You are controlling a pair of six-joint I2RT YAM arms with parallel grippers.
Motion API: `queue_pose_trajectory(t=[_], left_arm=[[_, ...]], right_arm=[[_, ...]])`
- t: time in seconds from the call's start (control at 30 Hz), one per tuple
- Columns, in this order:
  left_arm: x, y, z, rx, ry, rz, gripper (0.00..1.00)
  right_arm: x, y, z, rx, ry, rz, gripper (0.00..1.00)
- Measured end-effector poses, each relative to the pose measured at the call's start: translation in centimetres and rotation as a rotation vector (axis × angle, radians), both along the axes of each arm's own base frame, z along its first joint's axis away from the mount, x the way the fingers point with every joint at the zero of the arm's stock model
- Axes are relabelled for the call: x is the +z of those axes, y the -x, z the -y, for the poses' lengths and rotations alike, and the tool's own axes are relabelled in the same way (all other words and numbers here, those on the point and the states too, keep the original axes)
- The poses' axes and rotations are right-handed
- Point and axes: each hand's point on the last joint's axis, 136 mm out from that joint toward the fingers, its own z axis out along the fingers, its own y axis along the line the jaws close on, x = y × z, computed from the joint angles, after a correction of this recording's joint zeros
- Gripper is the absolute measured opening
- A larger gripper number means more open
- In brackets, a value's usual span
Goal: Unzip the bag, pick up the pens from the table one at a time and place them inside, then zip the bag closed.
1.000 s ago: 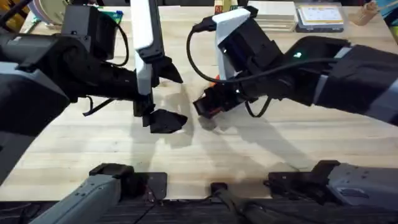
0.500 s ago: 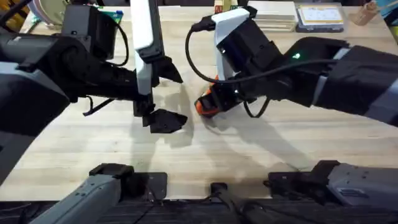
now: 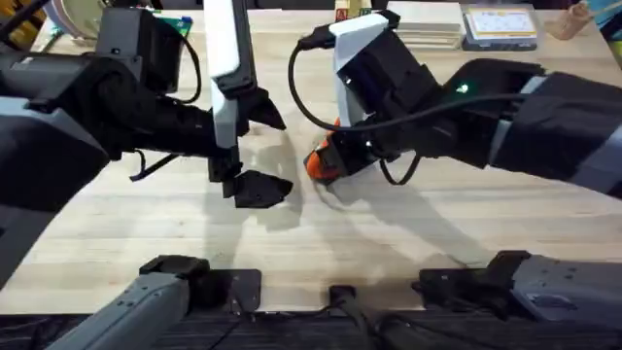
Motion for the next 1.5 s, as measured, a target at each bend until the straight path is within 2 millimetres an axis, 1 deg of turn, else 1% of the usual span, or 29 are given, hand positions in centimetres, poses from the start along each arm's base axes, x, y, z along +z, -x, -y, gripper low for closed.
queue_pose_trajectory(t=[0.13, 0.3, 0.33, 0.4, 0.73, 0.8, 0.93, 1.23, 1.5], left_arm=[[0.0, 0.0, 0.0, 0.000, 0.000, 0.001, 0.993], [0.0, 0.0, 0.0, 0.000, 0.000, 0.000, 0.993], [0.0, 0.0, 0.0, 0.000, 0.000, 0.000, 0.995], [0.0, 0.0, 0.0, 0.000, 0.000, 0.000, 0.994], [0.0, 0.0, 0.0, 0.000, 0.000, -0.002, 0.993], [-0.3, -0.1, 0.0, 0.000, -0.002, -0.016, 0.993], [-1.6, -0.5, 0.2, -0.003, 0.002, -0.077, 0.993], [-3.5, -2.3, 1.6, -0.033, 0.092, -0.160, 0.995], [-5.2, -2.5, 4.0, -0.117, 0.126, -0.190, 0.995]], right_arm=[[0.8, 0.0, 0.2, -0.003, -0.012, 0.018, 0.034], [3.3, 0.1, 0.4, -0.007, -0.062, 0.079, 0.033], [4.4, 0.1, 0.5, -0.010, -0.082, 0.103, 0.033], [4.7, 0.2, 0.6, -0.011, -0.088, 0.110, 0.031], [4.7, 0.3, 0.8, -0.011, -0.089, 0.111, 0.031], [4.8, 0.2, 0.7, -0.011, -0.092, 0.114, 0.031], [5.0, 0.0, 0.5, -0.012, -0.101, 0.125, 0.031], [5.2, -0.2, 0.3, -0.019, -0.114, 0.134, 0.031], [5.2, -0.2, 0.3, -0.029, -0.118, 0.129, 0.031]])
